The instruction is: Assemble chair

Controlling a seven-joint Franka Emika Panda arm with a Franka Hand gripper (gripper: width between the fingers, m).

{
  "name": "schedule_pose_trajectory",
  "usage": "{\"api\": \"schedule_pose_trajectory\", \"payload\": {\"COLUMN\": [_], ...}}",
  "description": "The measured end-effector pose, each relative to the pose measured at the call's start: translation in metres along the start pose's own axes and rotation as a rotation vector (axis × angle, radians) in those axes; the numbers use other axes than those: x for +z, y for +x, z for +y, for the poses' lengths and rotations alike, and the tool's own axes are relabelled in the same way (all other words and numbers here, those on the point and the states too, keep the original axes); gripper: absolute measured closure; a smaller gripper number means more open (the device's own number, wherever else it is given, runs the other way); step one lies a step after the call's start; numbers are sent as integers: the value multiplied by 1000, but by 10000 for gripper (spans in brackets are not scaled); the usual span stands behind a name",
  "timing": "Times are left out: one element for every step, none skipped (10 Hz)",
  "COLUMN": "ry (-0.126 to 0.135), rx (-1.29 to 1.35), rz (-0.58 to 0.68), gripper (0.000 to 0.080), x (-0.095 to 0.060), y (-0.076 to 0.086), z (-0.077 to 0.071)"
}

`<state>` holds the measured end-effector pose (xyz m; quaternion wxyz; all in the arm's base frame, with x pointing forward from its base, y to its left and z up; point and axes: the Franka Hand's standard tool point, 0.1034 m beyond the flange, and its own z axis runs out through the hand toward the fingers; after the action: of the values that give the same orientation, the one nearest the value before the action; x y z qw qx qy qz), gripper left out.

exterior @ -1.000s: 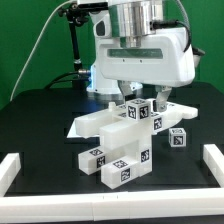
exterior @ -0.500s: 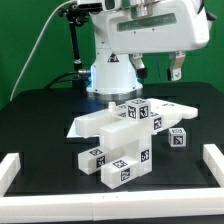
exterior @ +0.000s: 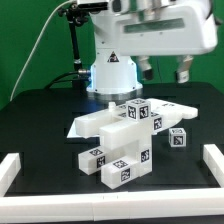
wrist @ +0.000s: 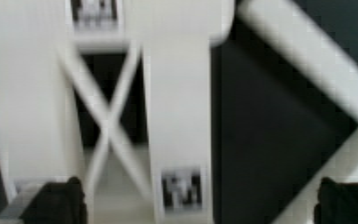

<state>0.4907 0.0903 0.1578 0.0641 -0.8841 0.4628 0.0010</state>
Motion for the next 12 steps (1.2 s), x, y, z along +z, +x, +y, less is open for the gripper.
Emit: {"api": "schedule_pose_trajectory", "payload": {"ry": [-6,-16,-14,-14,-14,-17,-67,-125,-190,-239,-267,-260], "rx": [67,102,82,82,81,88,193,215,224,198,165,166], "rz": [-8,-11,-11,-12,-12,-11,13,54,95,116,131,123], "gripper": [151,151,151,151,151,151,151,151,151,151,151,151], "x": [-2,-2,-1,-1,-1,-1,4,16,24,36,46,45], "y": [-15,-22,-20,-21,-21,-22,-36,-55,-62,-68,-71,-72], "z": [-1,-4,-4,-4,-4,-3,7,23,31,32,30,27]}}
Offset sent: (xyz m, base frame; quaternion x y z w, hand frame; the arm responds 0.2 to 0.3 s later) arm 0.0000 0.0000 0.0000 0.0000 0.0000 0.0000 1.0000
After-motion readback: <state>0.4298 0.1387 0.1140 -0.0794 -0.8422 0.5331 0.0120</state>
